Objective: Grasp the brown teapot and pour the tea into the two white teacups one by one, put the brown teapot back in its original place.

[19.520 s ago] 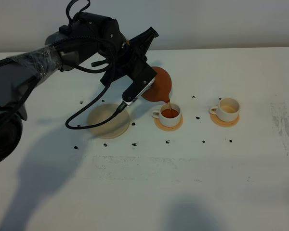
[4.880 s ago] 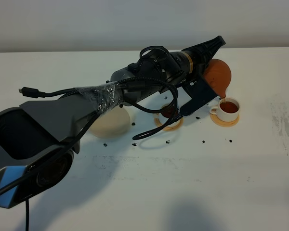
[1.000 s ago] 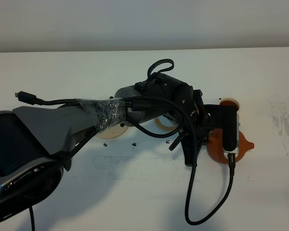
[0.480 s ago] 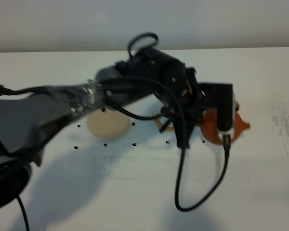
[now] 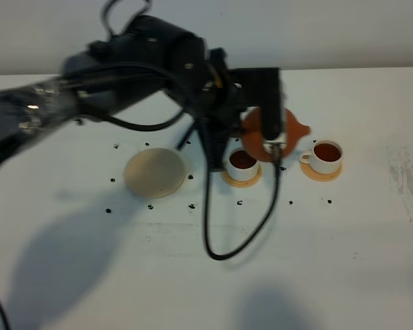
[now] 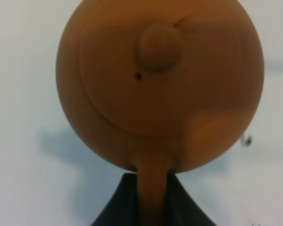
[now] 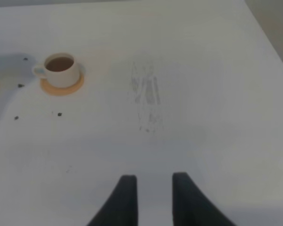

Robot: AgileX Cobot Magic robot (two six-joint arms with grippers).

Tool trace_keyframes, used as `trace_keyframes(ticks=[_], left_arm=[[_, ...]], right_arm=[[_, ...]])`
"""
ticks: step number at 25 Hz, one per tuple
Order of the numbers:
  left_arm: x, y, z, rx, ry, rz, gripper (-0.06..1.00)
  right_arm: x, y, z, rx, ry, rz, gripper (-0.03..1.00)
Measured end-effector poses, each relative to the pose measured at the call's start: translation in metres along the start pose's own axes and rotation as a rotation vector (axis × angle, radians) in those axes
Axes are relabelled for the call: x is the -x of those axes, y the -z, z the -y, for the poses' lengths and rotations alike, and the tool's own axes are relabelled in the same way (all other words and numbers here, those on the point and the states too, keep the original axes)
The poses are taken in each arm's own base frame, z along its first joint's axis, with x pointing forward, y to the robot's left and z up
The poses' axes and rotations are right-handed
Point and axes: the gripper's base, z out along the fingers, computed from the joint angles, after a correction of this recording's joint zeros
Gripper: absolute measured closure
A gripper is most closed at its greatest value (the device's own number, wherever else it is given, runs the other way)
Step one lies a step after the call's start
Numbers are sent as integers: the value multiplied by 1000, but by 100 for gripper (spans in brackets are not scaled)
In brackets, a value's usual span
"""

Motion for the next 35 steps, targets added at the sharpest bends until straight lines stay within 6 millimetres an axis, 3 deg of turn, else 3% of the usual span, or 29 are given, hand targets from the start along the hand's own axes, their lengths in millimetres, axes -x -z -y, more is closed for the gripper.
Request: trace_keyframes(ticks=[6, 11, 16, 21, 29, 35], left_arm=[[-39, 39, -6, 68, 47, -33, 87], [-69, 69, -9, 23, 74, -137, 87], [-88, 93, -11, 68, 93, -168, 87], [-106, 90, 6, 118, 100, -128, 87], [-149, 78, 30, 8, 259, -191, 87], [-164, 74, 38, 10, 386, -149, 87]], right_arm=[[0, 0, 0, 0, 0, 0, 76], [0, 0, 0, 0, 0, 0, 76], [0, 0, 0, 0, 0, 0, 76], [0, 0, 0, 0, 0, 0, 76], [0, 0, 0, 0, 0, 0, 76], [0, 0, 0, 0, 0, 0, 76]])
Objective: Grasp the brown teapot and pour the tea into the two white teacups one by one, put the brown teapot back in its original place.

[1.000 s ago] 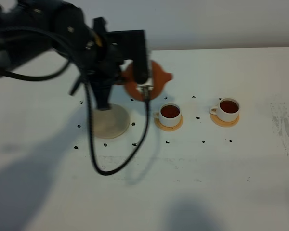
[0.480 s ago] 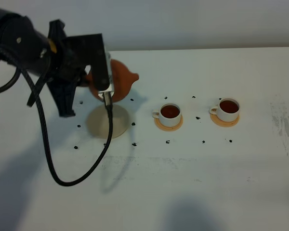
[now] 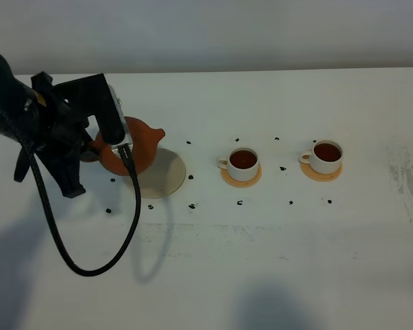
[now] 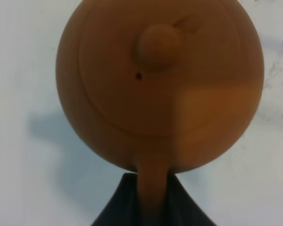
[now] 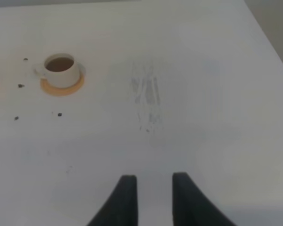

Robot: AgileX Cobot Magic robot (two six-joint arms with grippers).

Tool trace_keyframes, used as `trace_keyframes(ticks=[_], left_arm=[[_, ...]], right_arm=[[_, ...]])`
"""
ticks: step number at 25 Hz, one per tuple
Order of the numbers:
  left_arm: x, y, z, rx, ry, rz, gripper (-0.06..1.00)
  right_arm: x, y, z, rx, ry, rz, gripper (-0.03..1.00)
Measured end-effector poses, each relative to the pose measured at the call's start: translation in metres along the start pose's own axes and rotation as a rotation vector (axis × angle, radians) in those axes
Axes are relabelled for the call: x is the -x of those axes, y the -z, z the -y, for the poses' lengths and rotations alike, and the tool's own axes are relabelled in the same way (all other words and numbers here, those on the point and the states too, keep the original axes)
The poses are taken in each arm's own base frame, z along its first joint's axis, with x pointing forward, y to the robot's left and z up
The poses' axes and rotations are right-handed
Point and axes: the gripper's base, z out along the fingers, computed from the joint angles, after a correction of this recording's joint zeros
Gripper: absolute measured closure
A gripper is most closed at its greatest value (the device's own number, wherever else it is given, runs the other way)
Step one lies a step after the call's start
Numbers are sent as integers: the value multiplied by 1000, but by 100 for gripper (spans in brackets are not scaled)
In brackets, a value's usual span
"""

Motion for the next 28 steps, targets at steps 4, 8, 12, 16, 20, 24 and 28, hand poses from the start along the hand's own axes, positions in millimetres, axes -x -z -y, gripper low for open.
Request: trace_keyframes(ticks=[4, 8, 12, 16, 20, 24, 28], left_arm=[[-12, -7, 0, -22, 121, 12, 87], [-12, -15, -1, -29, 249, 23, 87], [-13, -31, 0, -68, 355, 10, 87], [-12, -43, 1, -93, 434, 18, 87], [-11, -58, 0, -94, 485, 37, 87], [-10, -72, -3, -103, 511, 36, 87], [-7, -80, -7, -118, 519, 28, 87]], right_arm=[[0, 0, 0, 0, 0, 0, 76], [0, 0, 0, 0, 0, 0, 76], [0, 0, 0, 0, 0, 0, 76], [0, 0, 0, 0, 0, 0, 76], [0, 0, 0, 0, 0, 0, 76], [0, 0, 0, 0, 0, 0, 76], [0, 0, 0, 0, 0, 0, 76]])
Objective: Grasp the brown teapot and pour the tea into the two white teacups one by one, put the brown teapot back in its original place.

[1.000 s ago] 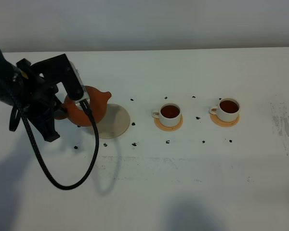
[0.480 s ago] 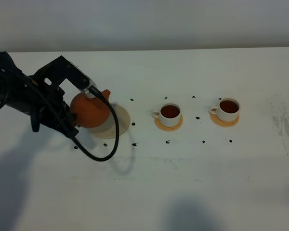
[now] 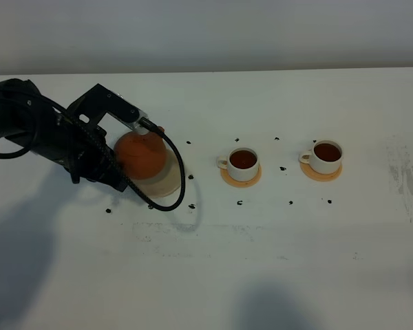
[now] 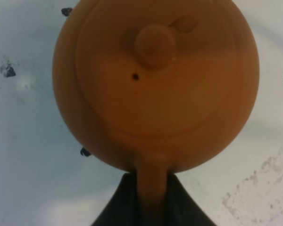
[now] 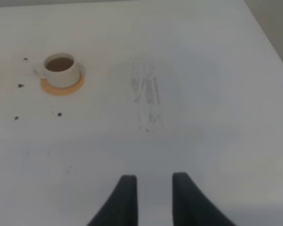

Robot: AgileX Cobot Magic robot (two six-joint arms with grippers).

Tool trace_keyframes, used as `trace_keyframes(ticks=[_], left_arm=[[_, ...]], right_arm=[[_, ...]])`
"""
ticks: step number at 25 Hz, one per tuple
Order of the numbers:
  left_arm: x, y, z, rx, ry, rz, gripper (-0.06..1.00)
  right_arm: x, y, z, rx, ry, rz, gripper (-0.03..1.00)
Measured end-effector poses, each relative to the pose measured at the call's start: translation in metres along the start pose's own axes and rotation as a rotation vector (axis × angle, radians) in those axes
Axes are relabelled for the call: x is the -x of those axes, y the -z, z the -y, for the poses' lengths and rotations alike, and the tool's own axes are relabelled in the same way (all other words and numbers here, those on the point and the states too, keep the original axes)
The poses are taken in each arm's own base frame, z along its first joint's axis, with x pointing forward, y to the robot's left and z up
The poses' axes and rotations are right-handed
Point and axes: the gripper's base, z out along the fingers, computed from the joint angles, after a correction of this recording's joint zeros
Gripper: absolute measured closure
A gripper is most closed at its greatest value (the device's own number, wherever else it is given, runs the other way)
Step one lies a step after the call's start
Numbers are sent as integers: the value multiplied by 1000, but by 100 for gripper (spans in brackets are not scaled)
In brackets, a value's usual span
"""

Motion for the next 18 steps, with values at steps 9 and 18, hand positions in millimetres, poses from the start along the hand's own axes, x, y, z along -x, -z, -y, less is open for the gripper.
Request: trace_keyframes(ticks=[9, 18], left_arm=[[-2, -17, 5, -29, -9, -42, 87], [0, -23, 3, -9, -14, -23, 87]], right_arm=[[0, 0, 0, 0, 0, 0, 76], [0, 0, 0, 0, 0, 0, 76]])
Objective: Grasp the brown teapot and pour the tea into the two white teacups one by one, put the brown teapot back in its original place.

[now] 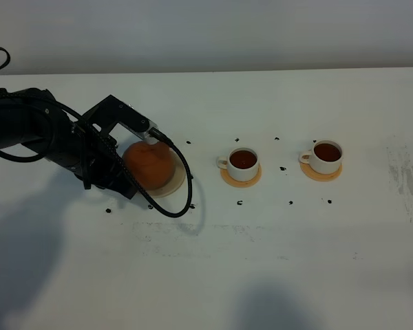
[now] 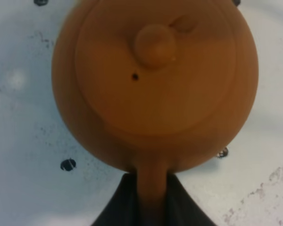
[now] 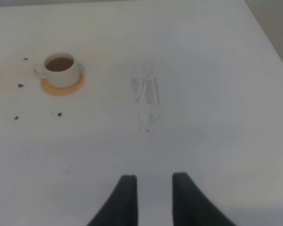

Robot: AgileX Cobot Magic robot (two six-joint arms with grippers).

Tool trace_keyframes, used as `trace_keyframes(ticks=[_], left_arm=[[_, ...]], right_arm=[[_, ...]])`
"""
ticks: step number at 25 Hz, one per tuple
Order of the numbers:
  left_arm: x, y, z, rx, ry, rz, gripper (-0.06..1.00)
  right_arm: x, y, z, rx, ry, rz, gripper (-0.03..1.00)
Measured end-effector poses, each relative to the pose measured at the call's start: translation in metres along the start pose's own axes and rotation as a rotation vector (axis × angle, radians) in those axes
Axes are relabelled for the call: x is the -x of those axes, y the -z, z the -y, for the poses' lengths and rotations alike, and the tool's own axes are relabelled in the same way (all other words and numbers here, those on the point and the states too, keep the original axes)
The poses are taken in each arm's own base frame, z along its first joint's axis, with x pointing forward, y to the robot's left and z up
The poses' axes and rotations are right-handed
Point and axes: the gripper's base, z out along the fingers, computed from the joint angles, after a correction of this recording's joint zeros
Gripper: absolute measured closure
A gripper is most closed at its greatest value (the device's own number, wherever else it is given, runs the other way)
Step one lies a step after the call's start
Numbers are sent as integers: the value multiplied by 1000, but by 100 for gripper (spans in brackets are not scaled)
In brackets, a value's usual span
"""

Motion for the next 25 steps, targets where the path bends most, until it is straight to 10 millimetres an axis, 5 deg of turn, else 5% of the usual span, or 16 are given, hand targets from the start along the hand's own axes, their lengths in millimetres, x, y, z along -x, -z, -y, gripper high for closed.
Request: trace_keyframes(ticks=[19, 25], left_arm=[[-2, -7, -1, 2, -30, -17, 86], [-2, -7, -1, 2, -42, -17, 57]], right_arm=[[0, 0, 0, 0, 0, 0, 76], [0, 0, 0, 0, 0, 0, 76]])
